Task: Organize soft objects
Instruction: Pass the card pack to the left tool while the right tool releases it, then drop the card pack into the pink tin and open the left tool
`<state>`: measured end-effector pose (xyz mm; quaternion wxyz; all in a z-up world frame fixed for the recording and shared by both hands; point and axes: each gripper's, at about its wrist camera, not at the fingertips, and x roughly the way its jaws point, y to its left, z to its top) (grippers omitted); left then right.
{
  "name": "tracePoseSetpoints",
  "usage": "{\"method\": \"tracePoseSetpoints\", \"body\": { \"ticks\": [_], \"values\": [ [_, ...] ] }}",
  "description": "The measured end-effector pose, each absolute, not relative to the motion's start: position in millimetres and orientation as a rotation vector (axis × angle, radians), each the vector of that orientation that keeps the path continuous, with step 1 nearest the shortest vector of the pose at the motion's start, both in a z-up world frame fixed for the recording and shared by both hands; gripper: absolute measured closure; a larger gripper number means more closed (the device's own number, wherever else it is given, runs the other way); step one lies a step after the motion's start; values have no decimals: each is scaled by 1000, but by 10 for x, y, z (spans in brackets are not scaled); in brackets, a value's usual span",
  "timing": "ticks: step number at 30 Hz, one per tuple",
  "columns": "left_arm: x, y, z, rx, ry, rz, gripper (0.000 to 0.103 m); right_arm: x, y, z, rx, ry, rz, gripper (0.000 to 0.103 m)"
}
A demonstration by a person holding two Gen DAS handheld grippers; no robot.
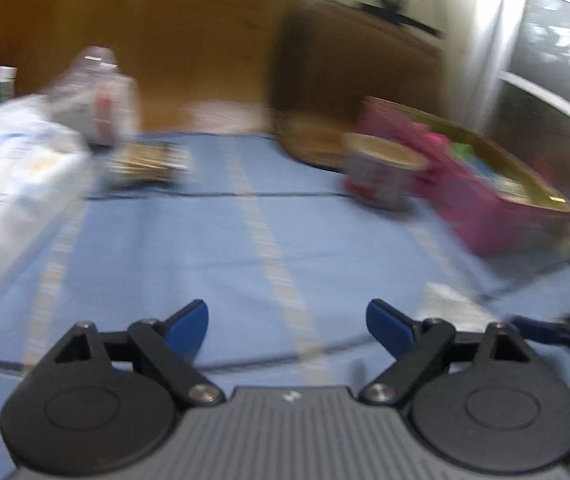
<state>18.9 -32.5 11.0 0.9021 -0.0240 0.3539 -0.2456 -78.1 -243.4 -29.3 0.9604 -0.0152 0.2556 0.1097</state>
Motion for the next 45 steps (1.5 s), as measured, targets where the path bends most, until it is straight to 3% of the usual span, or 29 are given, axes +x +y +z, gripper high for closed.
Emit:
{"method": "tracePoseSetpoints", "body": {
  "ticks": [4,8,12,13,16,20,30,45],
  "values": [
    [135,-657,147,-95,826,-646,24,-835,-2433,-304,-27,497,229,33],
    [92,-844,132,-137,884,-686,24,-925,-2446,-317,-13,487,244,42],
    [138,-873,138,-233,950,-716,24,-933,-2715,-322,242,485,282,42],
    [156,-885,132,-254,965,-723,28,-935,-2784,-333,309,485,293,42],
    [208,-994,111,-274,1001,-723,63,-964,-2835,-357,385,477,310,42],
    [244,-1145,196,-282,986,-769,74,-1024,-2745,-327,299,438,260,43],
    [459,-1967,839,-145,774,-927,75,-1020,-3070,96,183,200,61,43],
    [938,-2703,668,13,713,-758,68,-13,-3478,-34,37,261,-157,41]
  ]
}}
